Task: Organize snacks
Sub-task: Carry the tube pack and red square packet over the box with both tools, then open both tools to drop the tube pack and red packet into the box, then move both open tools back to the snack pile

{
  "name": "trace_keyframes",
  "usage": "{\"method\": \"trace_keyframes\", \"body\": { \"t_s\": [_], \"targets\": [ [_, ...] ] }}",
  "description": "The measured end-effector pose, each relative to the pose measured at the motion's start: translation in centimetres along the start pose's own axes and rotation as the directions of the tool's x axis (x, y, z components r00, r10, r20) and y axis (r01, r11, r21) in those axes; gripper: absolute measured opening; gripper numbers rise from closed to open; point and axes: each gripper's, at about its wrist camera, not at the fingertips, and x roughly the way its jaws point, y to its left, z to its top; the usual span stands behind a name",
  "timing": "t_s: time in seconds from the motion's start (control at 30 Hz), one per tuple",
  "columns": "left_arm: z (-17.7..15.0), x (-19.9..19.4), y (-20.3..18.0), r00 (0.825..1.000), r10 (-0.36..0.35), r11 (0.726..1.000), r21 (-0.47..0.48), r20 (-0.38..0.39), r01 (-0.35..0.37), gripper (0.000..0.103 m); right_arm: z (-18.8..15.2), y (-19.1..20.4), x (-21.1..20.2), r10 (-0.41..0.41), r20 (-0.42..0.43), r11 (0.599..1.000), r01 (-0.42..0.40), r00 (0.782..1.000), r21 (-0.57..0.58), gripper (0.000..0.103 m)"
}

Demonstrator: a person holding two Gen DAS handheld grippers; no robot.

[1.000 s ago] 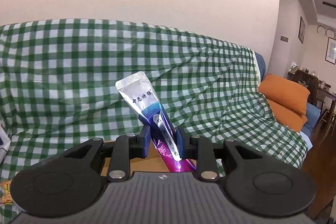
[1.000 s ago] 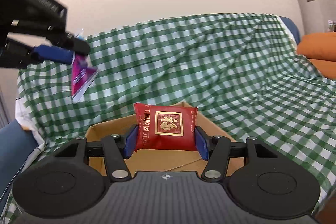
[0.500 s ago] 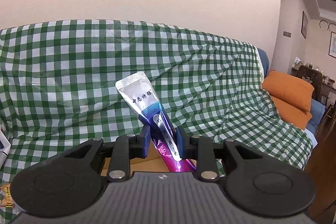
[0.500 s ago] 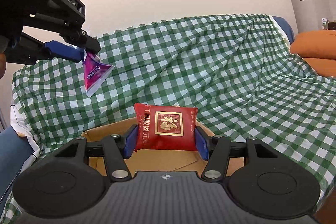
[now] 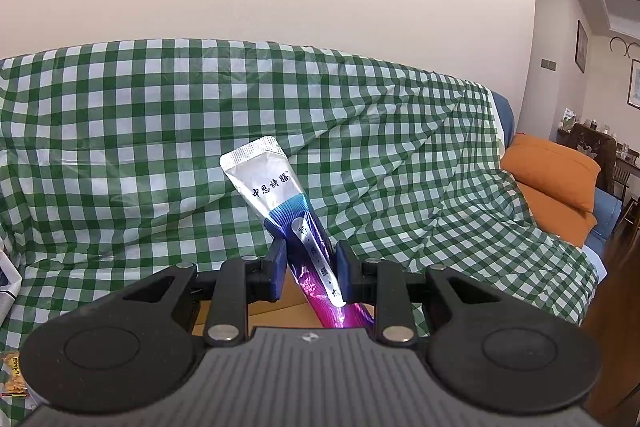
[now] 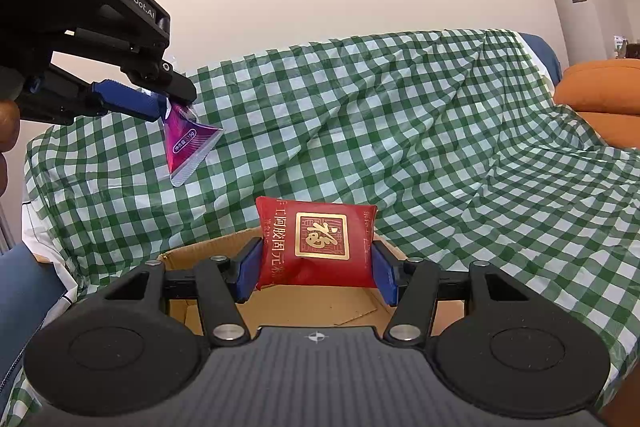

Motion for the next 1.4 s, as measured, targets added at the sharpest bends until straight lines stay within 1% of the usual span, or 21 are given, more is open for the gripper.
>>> {"method": "trace_keyframes", "body": {
  "t_s": [0.37,0.43,0.47,0.5,0.53,0.57,0.6,0.73,0.87,1.03,1.17,1.27,1.33,1.37,1.4],
  "targets": [
    [0.2,-0.1,0.1,1.0,0.0,1.0,-0.005,0.003,0.0,0.029,0.0,0.2,0.0,0.001,0.009,1.0,-0.001,1.0,-0.002,0.059],
    [0.3,0.0,0.2,1.0,0.001,1.0,-0.01,-0.007,-0.001,0.031,0.0,0.2,0.0,-0.001,0.01,1.0,0.001,1.0,-0.002,0.06],
    [0.4,0.0,0.2,1.0,0.0,1.0,-0.016,-0.016,0.0,0.032,0.0,0.2,0.0,-0.002,0.011,1.0,0.003,1.0,-0.001,0.062],
    [0.4,0.1,0.4,1.0,-0.001,1.0,-0.026,-0.026,0.001,0.037,0.0,0.2,0.1,-0.001,0.007,1.0,0.001,1.0,0.0,0.067],
    [0.4,0.1,0.4,1.0,0.001,1.0,-0.031,-0.026,-0.002,0.041,0.0,0.2,0.2,-0.003,-0.003,1.0,0.003,1.0,-0.001,0.077],
    [0.4,0.0,0.5,1.0,0.01,0.999,-0.032,-0.019,-0.011,0.041,-0.1,0.3,0.4,-0.007,-0.016,1.0,0.006,1.0,-0.006,0.08],
    [0.4,-0.1,0.5,1.0,0.016,0.999,-0.031,-0.018,-0.017,0.041,-0.1,0.4,0.6,-0.012,-0.025,1.0,0.012,1.0,-0.011,0.081],
    [0.0,-0.3,0.9,0.999,0.031,0.999,-0.037,-0.03,-0.032,0.041,-0.2,0.4,0.6,-0.006,-0.032,1.0,0.005,0.999,-0.006,0.081],
    [-1.0,-1.2,1.2,0.999,0.037,0.999,-0.024,-0.016,-0.037,0.04,-0.4,0.5,0.7,0.0,-0.046,1.0,0.0,0.999,-0.017,0.081],
    [-3.4,-3.3,2.3,0.999,0.026,0.999,0.027,0.018,-0.027,0.03,-0.8,0.9,0.6,0.006,-0.054,0.999,-0.008,0.999,-0.046,0.081],
    [-5.2,-4.9,4.7,1.0,0.014,1.0,-0.002,0.003,-0.014,0.028,-1.1,1.2,0.4,0.013,-0.059,0.997,-0.017,0.998,-0.072,0.081],
    [-6.5,-6.0,7.5,1.0,0.01,0.999,-0.052,-0.022,-0.011,0.028,-1.4,1.6,0.2,0.019,-0.064,0.995,-0.025,0.998,-0.093,0.079],
    [-7.3,-6.6,9.6,0.999,0.023,0.997,-0.073,-0.034,-0.025,0.026,-1.6,1.8,0.1,0.027,-0.071,0.994,-0.034,0.997,-0.102,0.07],
    [-7.8,-7.0,10.6,0.999,0.032,0.996,-0.076,-0.038,-0.035,0.026,-1.7,1.9,0.1,0.03,-0.074,0.994,-0.038,0.997,-0.106,0.067],
    [-8.4,-7.4,11.8,0.998,0.042,0.996,-0.076,-0.043,-0.046,0.026,-1.8,1.9,0.0,0.034,-0.075,0.993,-0.043,0.997,-0.108,0.059]
  ]
}}
